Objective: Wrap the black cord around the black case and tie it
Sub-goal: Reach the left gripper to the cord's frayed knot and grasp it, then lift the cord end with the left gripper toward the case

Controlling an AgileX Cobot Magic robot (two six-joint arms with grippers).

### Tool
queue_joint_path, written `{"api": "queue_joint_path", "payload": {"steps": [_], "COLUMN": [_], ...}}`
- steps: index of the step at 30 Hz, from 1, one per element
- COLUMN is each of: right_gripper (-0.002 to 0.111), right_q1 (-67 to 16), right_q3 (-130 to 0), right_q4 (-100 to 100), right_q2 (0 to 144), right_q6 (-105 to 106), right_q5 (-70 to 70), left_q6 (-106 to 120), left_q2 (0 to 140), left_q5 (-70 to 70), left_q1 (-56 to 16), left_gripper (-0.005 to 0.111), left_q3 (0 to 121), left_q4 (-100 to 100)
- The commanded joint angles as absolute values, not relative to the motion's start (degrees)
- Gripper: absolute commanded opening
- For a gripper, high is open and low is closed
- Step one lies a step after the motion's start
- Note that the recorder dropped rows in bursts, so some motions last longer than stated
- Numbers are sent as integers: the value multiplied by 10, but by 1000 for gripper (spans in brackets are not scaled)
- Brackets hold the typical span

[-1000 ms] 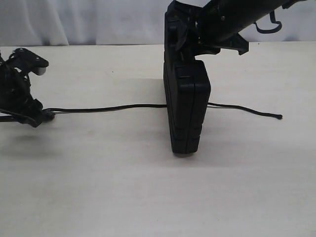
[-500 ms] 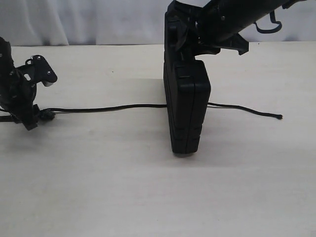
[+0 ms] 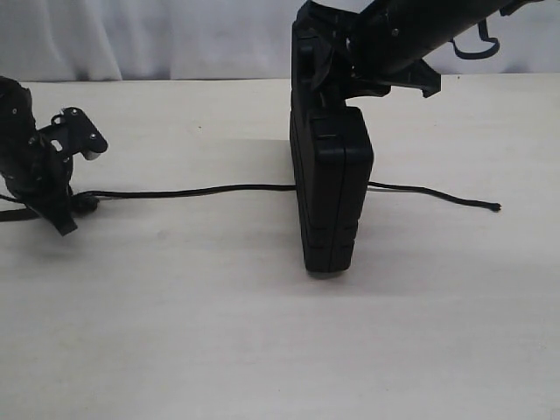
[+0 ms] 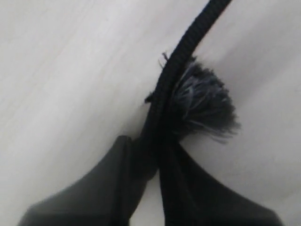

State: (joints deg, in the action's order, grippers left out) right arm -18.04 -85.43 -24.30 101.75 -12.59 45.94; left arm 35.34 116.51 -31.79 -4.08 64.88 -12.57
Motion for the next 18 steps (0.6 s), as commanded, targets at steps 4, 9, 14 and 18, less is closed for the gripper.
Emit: {"api": "queue_joint_path", "payload": {"steps": [4,9,14,18], "right_gripper": [4,4,4,4], "right_q1": [-182,-182,-182,-182], "right_q3": [-852,-852,-852,-852], "right_q4": [-251,-251,-251,-251], "right_q2": [1020,1020,1020,1020], "right_q6": [-127,-127,-127,-127], "right_q5": [463,463,463,463], "left_q6": [331,327,327,297], "left_q2": [1178,1200,1218,1220], "left_q5": [-462,-545,-551,-579], "left_q1": [-41,-41,-41,-41], "left_gripper": [0,4,33,53], "left_q3": [718,798,807,807], "left_q4": [43,249,457,471]}}
